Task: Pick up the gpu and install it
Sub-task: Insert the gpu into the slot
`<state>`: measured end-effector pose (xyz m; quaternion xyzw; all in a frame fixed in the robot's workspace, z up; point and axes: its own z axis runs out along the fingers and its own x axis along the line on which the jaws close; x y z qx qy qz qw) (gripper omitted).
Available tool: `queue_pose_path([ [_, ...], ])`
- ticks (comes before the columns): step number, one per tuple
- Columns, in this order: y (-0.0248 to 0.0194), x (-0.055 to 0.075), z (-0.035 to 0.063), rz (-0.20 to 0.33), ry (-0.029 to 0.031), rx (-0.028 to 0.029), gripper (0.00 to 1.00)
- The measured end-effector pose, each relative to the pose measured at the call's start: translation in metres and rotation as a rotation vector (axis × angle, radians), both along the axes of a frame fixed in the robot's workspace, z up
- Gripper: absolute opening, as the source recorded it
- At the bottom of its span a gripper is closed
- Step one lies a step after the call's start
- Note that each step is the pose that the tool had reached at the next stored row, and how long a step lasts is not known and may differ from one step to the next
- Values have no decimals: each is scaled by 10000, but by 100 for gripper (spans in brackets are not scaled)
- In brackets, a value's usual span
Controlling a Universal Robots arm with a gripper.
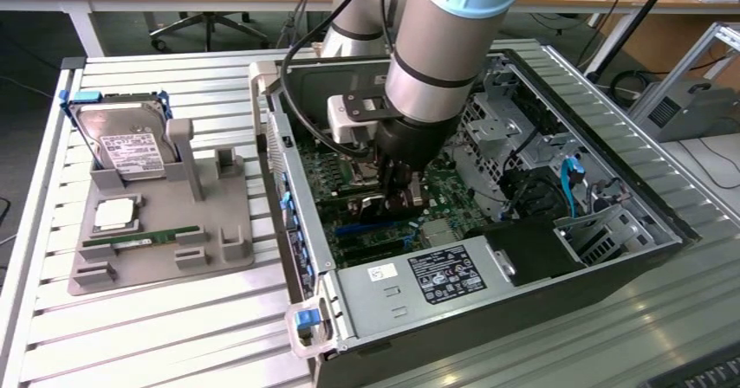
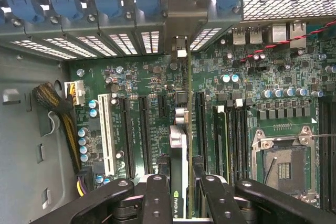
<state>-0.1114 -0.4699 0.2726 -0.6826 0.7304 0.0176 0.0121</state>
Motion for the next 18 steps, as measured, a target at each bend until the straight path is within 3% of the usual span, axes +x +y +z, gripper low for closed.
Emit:
queue_pose_path([
  [14,0,8,1,0,15,11,27],
  [18,0,8,1,0,53,7,27],
])
